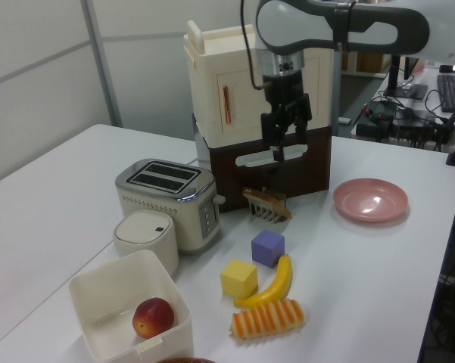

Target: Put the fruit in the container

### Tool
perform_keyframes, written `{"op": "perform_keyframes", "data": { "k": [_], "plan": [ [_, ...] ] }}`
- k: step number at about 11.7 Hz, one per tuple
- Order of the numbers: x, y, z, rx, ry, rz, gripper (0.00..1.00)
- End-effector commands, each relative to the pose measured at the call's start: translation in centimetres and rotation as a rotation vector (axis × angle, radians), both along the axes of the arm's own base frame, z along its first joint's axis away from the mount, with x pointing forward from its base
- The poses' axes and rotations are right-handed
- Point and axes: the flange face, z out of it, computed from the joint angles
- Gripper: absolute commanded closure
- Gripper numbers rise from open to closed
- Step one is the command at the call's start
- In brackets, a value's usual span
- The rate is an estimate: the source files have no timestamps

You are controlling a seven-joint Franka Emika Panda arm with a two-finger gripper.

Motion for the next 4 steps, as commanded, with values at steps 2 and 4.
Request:
{"op": "perform_keyframes", "data": {
  "k": [2,4],
  "plan": [
    [-0.58,-1.02,-0.06,0.034,-0.012,0.013,0.00],
    [-0.62,-0.90,0.01,0.037,-0.013,0.014,0.00]
  ]
}}
